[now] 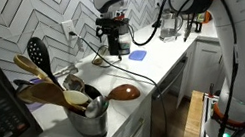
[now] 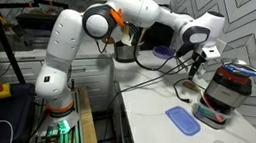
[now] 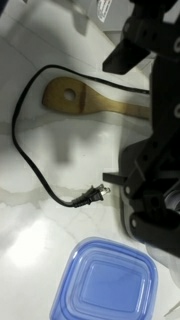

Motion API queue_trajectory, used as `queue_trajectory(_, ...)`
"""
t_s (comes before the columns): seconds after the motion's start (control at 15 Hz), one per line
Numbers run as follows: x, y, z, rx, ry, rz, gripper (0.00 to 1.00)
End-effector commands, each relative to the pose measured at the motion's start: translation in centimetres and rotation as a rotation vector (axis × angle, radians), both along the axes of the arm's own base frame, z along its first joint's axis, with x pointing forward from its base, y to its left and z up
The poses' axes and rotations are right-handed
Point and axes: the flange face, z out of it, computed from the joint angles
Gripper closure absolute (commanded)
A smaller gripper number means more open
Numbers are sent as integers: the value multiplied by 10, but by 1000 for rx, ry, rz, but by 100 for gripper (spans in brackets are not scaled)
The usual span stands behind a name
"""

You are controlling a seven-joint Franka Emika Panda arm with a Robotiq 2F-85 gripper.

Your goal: Put the cooking stick in the pot having cooking utensils

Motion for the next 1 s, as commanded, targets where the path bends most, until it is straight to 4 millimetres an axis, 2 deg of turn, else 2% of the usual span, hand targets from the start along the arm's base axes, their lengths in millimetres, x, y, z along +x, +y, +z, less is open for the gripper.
queue_trajectory(0.0, 18, -2, -27, -26, -1, -122, 0)
queue_trajectory(0.33, 41, -8, -63, -78, 79, -5, 0)
queue_trajectory(0.47, 53, -4, -75, -123, 96, 21, 0)
queue_trajectory(0.6, 66, 2, -77, -156, 85, 36, 0)
queue_trajectory(0.73, 76, 11, -69, -170, 54, 9, 0)
queue_trajectory(0.93, 88, 17, -75, -158, 46, -22, 0)
